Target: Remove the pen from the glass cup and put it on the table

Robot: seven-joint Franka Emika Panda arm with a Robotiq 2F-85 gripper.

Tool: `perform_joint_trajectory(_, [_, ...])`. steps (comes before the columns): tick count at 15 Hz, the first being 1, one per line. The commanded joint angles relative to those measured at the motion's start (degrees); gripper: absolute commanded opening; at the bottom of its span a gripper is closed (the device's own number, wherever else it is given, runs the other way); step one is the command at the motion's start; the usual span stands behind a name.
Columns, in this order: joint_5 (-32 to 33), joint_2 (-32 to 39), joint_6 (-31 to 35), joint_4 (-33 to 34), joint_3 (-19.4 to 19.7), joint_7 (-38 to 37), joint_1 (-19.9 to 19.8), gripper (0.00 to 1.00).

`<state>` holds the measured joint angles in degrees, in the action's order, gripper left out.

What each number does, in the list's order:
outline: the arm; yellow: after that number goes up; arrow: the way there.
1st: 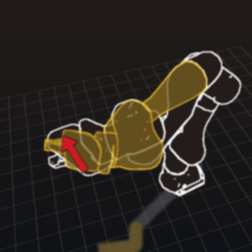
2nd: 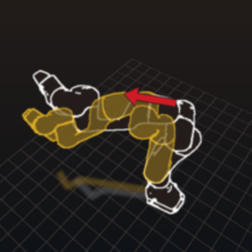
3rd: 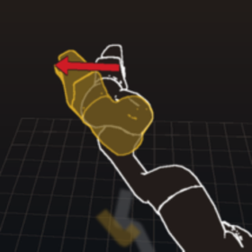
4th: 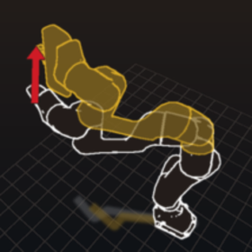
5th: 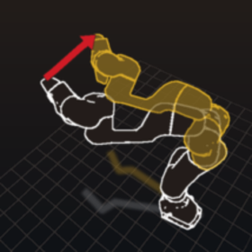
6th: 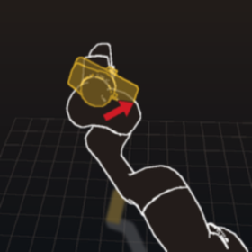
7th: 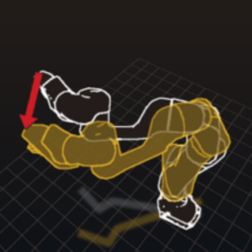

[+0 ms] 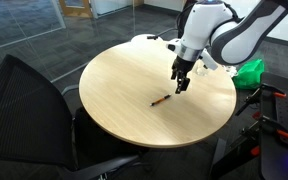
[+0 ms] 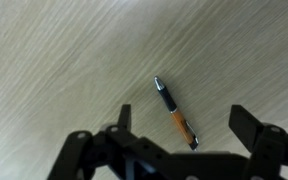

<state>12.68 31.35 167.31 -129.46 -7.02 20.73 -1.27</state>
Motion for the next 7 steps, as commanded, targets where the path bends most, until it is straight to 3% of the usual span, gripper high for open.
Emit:
perform_joint_trajectory(1, [0.02, -0.29, -0.12, -0.23, -0.09, 0.02, -0.14, 1.0])
perform_joint_trajectory(7, [0.0, -0.44, -0.12, -0.5, -0.11, 0.02, -0.19, 1.0])
